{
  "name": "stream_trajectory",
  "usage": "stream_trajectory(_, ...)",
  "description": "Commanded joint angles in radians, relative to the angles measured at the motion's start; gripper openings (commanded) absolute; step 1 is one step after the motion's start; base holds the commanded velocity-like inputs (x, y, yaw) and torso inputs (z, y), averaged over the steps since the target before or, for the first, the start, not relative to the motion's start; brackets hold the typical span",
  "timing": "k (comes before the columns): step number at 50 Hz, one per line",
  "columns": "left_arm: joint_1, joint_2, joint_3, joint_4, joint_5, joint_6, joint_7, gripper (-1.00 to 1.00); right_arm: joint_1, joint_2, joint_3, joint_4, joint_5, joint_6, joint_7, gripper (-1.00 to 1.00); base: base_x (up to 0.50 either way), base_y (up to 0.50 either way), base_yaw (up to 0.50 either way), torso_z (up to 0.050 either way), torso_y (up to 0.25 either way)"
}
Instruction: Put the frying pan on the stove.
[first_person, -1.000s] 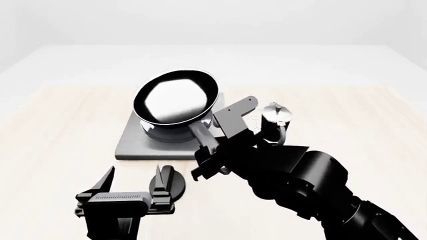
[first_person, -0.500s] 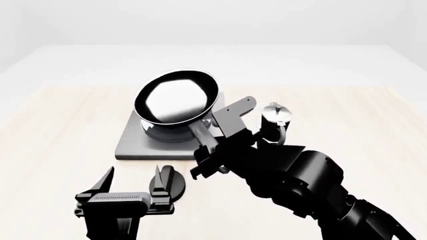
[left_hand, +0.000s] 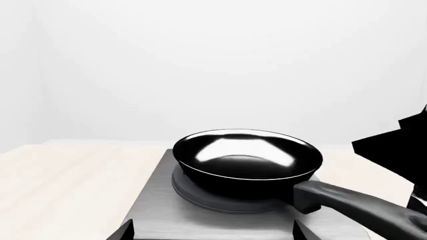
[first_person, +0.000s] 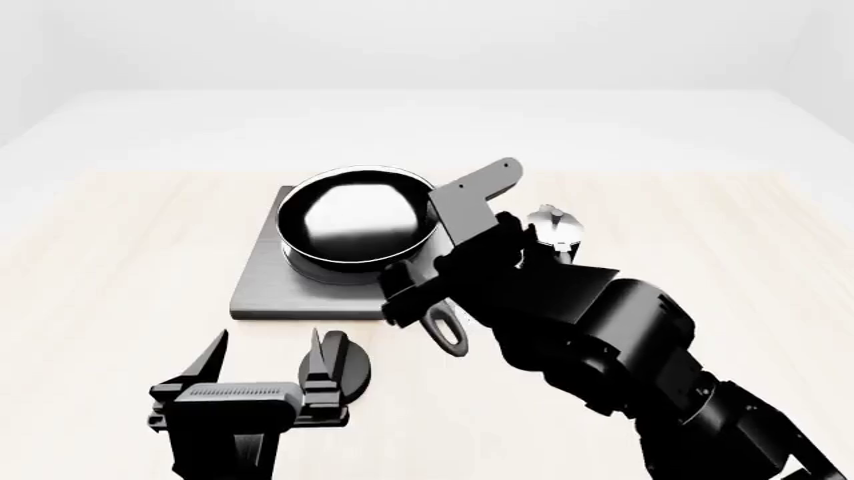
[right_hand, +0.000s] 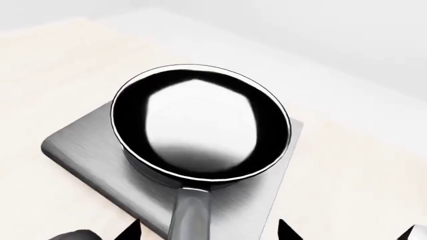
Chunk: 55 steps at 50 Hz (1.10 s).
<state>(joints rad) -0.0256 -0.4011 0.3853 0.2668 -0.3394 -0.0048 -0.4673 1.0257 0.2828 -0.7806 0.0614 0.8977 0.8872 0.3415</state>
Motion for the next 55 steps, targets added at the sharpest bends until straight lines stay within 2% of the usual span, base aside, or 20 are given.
stream_trajectory(1, -0.004, -0.003, 0.001, 0.01, -0.003, -0.008, -0.004, 1.0, -0.015, 0.031, 0.029, -0.076, 0.027, 0.017, 0.041, 1.0, 0.0, 0.0, 0.0, 0.0, 0.0)
stream_trajectory(24, -0.027, -0.026, -0.009, 0.074, -0.013, -0.063, -0.029, 1.0, -0.198, 0.129, 0.121, -0.272, -0.028, -0.181, 0.154, 1.0, 0.0, 0.0, 0.0, 0.0, 0.0)
stream_trajectory(55, -0.003, -0.063, -0.011, 0.199, -0.018, -0.104, -0.061, 1.0, -0.347, 0.244, 0.175, -0.556, -0.022, -0.233, 0.295, 1.0, 0.0, 0.0, 0.0, 0.0, 0.0)
